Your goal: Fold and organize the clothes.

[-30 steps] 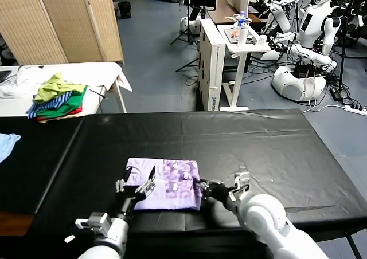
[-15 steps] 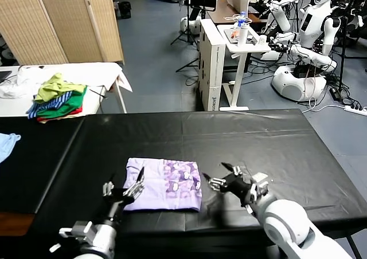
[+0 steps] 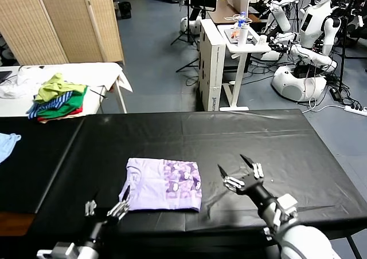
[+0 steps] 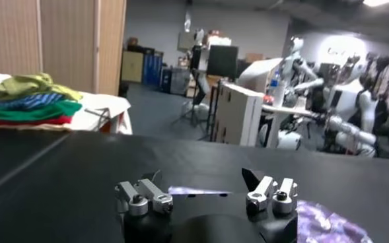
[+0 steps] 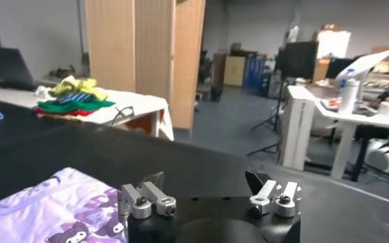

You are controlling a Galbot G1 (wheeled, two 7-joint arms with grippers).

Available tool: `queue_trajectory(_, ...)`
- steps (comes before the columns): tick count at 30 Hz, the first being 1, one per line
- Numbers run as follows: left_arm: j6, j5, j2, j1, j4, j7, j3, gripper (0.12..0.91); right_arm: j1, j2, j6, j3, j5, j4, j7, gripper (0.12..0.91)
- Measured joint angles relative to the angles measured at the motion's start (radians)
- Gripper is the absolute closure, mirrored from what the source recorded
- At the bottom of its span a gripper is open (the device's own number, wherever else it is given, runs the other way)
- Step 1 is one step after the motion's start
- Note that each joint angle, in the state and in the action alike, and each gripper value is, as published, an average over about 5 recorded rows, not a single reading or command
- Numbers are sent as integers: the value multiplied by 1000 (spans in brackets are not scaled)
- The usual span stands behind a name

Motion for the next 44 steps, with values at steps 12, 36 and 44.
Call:
queue_trajectory(12, -4, 3, 10, 138, -34, -17, -32, 123, -315, 49, 148, 158, -111, 52, -6, 118)
queue_trajectory(36, -9, 27, 7, 312, -53, -20, -71, 123, -647, 114, 213, 149, -152, 81, 110, 118)
queue_trajectory(44, -8, 27, 10, 315, -51, -15, -73, 123, -662, 120, 207, 148, -150, 82, 112, 118)
